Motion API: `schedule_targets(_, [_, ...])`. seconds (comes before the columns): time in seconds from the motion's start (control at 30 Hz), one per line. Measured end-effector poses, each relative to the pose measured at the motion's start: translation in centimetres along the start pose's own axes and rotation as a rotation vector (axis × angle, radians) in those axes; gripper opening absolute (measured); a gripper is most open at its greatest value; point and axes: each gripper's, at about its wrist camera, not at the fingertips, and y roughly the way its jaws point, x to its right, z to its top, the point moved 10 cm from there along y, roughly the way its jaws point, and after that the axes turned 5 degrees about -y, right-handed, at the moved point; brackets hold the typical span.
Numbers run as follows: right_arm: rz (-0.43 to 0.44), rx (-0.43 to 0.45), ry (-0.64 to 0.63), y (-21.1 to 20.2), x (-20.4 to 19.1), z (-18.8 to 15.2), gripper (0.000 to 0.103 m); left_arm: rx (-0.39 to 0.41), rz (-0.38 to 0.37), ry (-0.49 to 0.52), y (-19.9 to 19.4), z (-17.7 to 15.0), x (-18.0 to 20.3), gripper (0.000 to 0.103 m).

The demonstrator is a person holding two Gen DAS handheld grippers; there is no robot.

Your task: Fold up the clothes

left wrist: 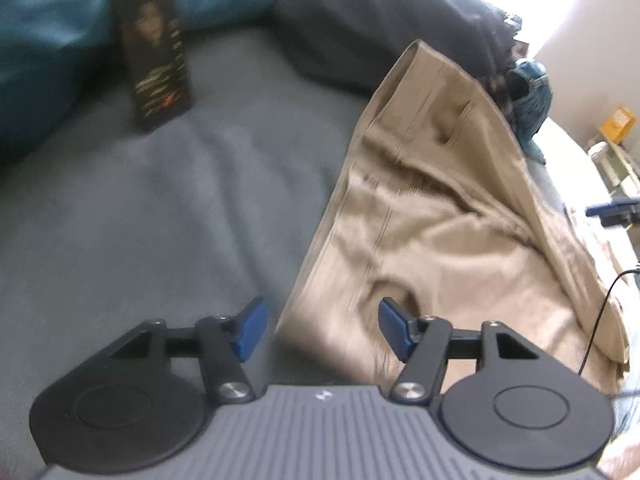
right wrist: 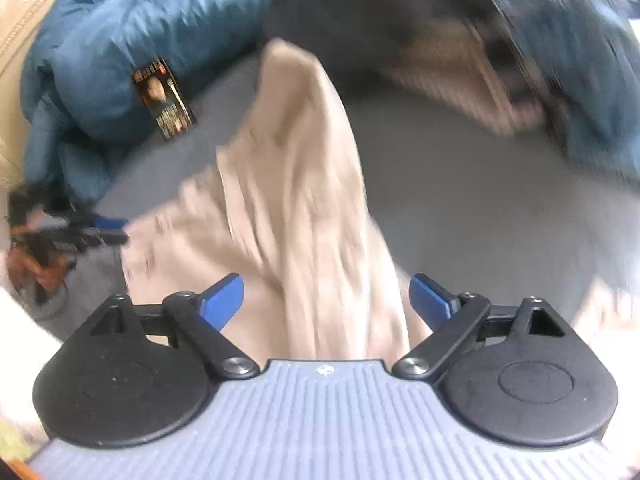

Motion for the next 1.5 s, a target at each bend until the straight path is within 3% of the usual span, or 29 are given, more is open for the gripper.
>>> schedule_targets(0.07, [-0.027, -0.012, 0.018, 0.6, 1.1, -2.7, 0.093, -0.033, 0.009, -0.043, -0.3, -1.6, -0.4, 0.063])
schedule_targets(0.2, [-0.087, -0.026, -0.011, 2.0, 1.5, -5.5, 0.095, -0.086, -0.048, -0.175, 0.4, -4.3, 0.1, 0.064])
schedule_targets(0.33, [-0.128, -0.055, -0.087, 2.8, 1.0, -7.2, 0.096, -0.064, -0.123, -0.262, 1.8, -4.6, 1.5, 0.065])
schedule_targets(0.5, [-0.172, 0.003, -0.137, 1.5, 0.7, -7.4, 0.096, -0.039, -0.109, -0.347, 3.2, -4.4, 1.4, 0.065])
schedule_targets(0.57, [-0.205, 0.016, -0.138, 1.0, 1.2, -7.7, 0.096, -0.020, -0.083, -0.361, 3.1, -4.3, 1.3, 0.054])
schedule_targets(0.63, [-0.245, 0.024, -0.150, 0.6, 1.6, -8.1, 0.096, -0.005, -0.057, -0.365, 2.8, -4.5, 1.1, 0.038])
schedule_targets(0.73, [-0.300, 0.033, -0.192, 0.2, 2.0, -8.4, 0.096, 0.018, -0.061, -0.379, 1.8, -4.6, 1.0, 0.027])
schedule_targets(0.8, [-0.322, 0.042, -0.215, 0.4, 2.1, -8.4, 0.096, 0.035, -0.075, -0.365, 0.9, -4.5, 1.3, 0.026])
schedule_targets(0.87, [-0.311, 0.043, -0.231, 1.1, 2.2, -8.2, 0.098, 0.036, -0.082, -0.370, 0.7, -4.5, 1.3, 0.031])
schedule_targets(0.93, [-0.294, 0.043, -0.246, 1.9, 2.3, -8.0, 0.102, 0.021, -0.101, -0.407, 1.3, -4.7, 1.2, 0.042])
schedule_targets(1.03, [-0.259, 0.012, -0.214, 4.0, 3.1, -7.9, 0.102, 0.027, -0.077, -0.430, 2.2, -4.5, 1.2, 0.042])
schedule_targets(1.07, [-0.239, 0.000, -0.184, 4.5, 3.5, -8.0, 0.102, 0.036, -0.056, -0.422, 2.3, -4.4, 1.3, 0.040])
schedule_targets(1.13, [-0.194, -0.011, -0.111, 5.3, 4.4, -8.0, 0.102, 0.052, 0.004, -0.393, 2.3, -4.5, 1.4, 0.016])
schedule_targets(1.17, [-0.179, -0.008, -0.086, 5.4, 4.7, -7.9, 0.102, 0.055, 0.021, -0.387, 2.1, -4.6, 1.3, 0.014])
schedule_targets(1.2, [-0.169, 0.001, -0.069, 5.3, 4.7, -7.9, 0.100, 0.062, 0.018, -0.395, 1.7, -4.6, 1.2, 0.010])
schedule_targets(1.3, [-0.112, 0.018, -0.059, 4.4, 3.8, -7.7, 0.047, 0.096, 0.000, -0.373, 0.2, -4.1, 1.4, 0.008])
schedule_targets(1.33, [-0.090, 0.018, -0.059, 4.1, 3.5, -7.7, 0.037, 0.108, -0.008, -0.361, -0.4, -3.9, 1.5, 0.008])
schedule_targets(1.4, [-0.043, 0.009, -0.057, 3.7, 3.1, -7.8, 0.025, 0.112, -0.019, -0.344, -1.2, -3.5, 1.6, 0.008])
schedule_targets(1.5, [0.048, -0.005, -0.020, 3.3, 2.8, -8.0, 0.018, 0.110, -0.028, -0.325, -2.6, -3.0, 1.8, 0.008])
